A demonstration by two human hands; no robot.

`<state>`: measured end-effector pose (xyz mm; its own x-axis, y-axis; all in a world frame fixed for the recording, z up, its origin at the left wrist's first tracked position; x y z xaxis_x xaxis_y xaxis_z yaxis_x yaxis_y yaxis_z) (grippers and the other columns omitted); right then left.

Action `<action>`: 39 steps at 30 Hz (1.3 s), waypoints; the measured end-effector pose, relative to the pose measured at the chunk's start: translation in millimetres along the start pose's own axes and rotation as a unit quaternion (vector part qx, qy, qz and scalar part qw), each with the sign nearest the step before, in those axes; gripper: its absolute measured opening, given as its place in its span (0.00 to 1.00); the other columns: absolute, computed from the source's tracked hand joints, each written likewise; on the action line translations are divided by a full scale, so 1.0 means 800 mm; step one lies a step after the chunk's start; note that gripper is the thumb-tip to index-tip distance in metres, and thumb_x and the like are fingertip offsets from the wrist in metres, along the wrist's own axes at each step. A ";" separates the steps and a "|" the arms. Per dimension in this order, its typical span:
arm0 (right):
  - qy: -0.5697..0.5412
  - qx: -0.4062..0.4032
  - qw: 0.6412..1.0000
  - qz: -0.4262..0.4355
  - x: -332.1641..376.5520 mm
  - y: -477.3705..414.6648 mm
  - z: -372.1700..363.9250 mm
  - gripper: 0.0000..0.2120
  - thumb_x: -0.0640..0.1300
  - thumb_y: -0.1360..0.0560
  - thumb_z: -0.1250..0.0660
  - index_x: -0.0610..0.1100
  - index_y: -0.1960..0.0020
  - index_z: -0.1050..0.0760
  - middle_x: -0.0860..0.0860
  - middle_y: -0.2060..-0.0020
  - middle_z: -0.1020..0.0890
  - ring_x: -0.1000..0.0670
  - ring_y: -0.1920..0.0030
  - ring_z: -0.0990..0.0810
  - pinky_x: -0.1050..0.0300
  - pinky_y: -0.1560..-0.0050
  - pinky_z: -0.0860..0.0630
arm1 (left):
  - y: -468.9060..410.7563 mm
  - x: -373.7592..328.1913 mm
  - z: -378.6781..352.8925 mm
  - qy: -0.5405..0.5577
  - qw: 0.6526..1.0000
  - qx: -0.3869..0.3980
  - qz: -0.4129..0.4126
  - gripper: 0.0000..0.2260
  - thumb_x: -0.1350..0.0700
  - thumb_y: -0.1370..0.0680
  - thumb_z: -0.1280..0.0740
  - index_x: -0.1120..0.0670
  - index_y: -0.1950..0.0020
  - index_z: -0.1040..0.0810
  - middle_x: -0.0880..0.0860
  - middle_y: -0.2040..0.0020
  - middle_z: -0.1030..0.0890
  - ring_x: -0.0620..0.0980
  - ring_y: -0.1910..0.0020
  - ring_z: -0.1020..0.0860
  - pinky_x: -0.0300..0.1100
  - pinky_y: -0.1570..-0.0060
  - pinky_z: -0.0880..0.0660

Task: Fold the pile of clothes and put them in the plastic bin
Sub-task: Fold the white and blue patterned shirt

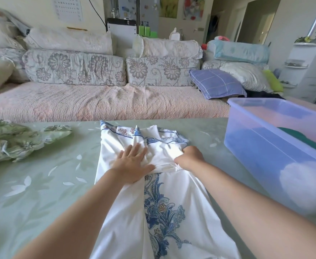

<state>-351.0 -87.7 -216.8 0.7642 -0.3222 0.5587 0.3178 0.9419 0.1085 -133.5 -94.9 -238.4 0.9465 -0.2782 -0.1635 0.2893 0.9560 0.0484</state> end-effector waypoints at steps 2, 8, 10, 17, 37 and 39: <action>-0.016 -0.010 0.999 0.039 0.019 0.007 0.002 0.07 0.43 0.29 0.32 0.48 0.50 0.24 0.46 0.46 0.18 0.43 0.46 0.19 0.60 0.54 0.28 | 0.000 -0.003 -0.002 0.014 1.000 0.011 -0.005 0.37 0.30 0.23 0.49 0.43 0.20 0.58 0.48 0.20 0.62 0.54 0.21 0.61 0.54 0.24 0.59; -0.074 -0.062 0.981 0.166 0.104 0.046 0.024 0.14 0.38 0.28 0.36 0.50 0.45 0.20 0.52 0.48 0.17 0.47 0.48 0.20 0.59 0.54 0.30 | 0.002 0.014 0.046 0.334 0.940 -0.066 0.024 0.23 0.50 0.17 0.42 0.49 0.22 0.39 0.53 0.21 0.42 0.54 0.23 0.43 0.48 0.25 0.45; -0.061 -0.055 0.972 0.219 0.144 0.063 0.015 0.12 0.35 0.28 0.37 0.50 0.51 0.21 0.53 0.51 0.17 0.47 0.47 0.21 0.60 0.55 0.32 | 0.005 0.033 0.074 0.465 0.876 -0.119 0.047 0.21 0.48 0.17 0.42 0.50 0.24 0.34 0.52 0.26 0.32 0.52 0.27 0.34 0.46 0.27 0.39; -0.037 0.237 0.927 0.289 0.257 0.125 -0.101 0.12 0.40 0.25 0.42 0.46 0.45 0.24 0.40 0.55 0.16 0.42 0.59 0.17 0.52 0.62 0.20 | 0.031 0.116 0.103 0.524 0.811 -0.225 0.133 0.17 0.51 0.19 0.43 0.51 0.32 0.25 0.58 0.39 0.21 0.57 0.40 0.23 0.46 0.41 0.29; 0.007 -0.080 0.921 0.380 0.300 0.003 -0.033 0.16 0.32 0.26 0.39 0.46 0.45 0.21 0.44 0.41 0.22 0.41 0.40 0.23 0.57 0.45 0.30 | 0.020 0.145 0.093 0.378 0.873 -0.228 0.207 0.04 0.57 0.23 0.36 0.52 0.55 0.21 0.55 0.59 0.21 0.58 0.52 0.21 0.41 0.62 0.33; 0.015 -0.029 0.910 0.412 0.328 0.004 -0.047 0.26 0.31 0.25 0.38 0.47 0.29 0.30 0.44 0.25 0.36 0.43 0.28 0.31 0.57 0.34 0.34 | 0.025 0.177 0.085 0.388 0.854 -0.229 0.262 0.10 0.59 0.23 0.38 0.55 0.43 0.22 0.58 0.49 0.19 0.58 0.45 0.21 0.41 0.55 0.30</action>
<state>-128.0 -172.5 -101.0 0.7711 0.4891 0.4076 -0.3423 0.8583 -0.3824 16.3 -121.4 -193.6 0.4986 0.1738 -0.8492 -0.3989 0.9158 -0.0468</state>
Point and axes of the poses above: each hand's wrist, its own y-axis away from the middle knuckle, its own z-axis out of the back of the hand, x = y × z, the point moved 10 cm from there along -y, towards the middle knuckle
